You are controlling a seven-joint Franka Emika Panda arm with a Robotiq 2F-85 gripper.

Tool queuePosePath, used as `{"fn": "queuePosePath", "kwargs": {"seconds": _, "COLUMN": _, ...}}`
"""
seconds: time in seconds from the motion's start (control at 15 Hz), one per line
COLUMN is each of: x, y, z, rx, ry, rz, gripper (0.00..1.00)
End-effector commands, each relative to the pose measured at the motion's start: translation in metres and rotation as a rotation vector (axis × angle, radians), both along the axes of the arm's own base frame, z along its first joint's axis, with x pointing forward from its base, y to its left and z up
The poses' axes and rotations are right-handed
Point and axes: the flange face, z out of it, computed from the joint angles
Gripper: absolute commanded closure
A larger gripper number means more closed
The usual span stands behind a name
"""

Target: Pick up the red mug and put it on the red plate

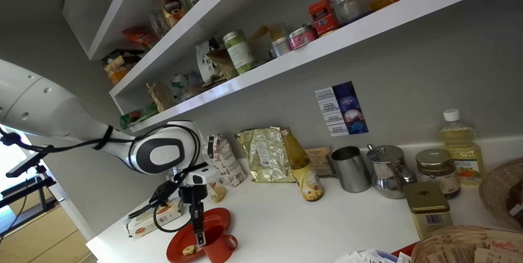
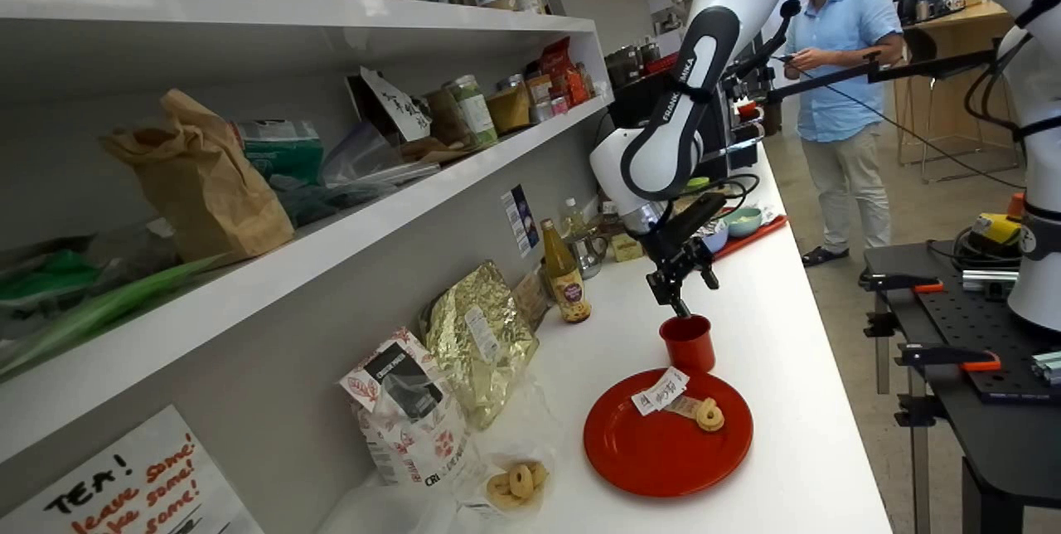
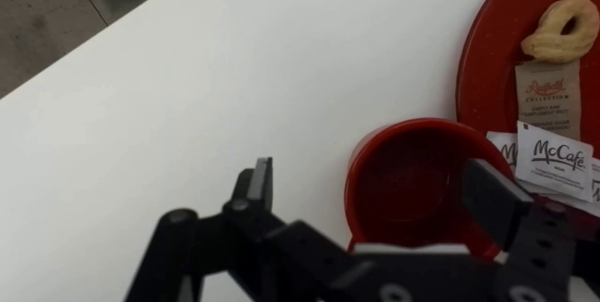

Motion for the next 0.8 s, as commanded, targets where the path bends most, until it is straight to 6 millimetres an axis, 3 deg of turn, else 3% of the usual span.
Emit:
{"fn": "queuePosePath", "kwargs": {"seconds": 0.0, "x": 0.014, "y": -0.004, "z": -0.011, "rx": -0.031, "ry": 0.001, "rz": -0.030, "gripper": 0.00}}
{"fn": "queuePosePath", "kwargs": {"seconds": 0.47, "x": 0.026, "y": -0.024, "z": -0.023, "rx": -0.034, "ry": 0.012, "rz": -0.071, "gripper": 0.00}}
{"fn": "queuePosePath", "kwargs": {"seconds": 0.73, "x": 0.029, "y": -0.023, "z": -0.031, "rx": -0.031, "ry": 0.022, "rz": -0.074, "gripper": 0.00}}
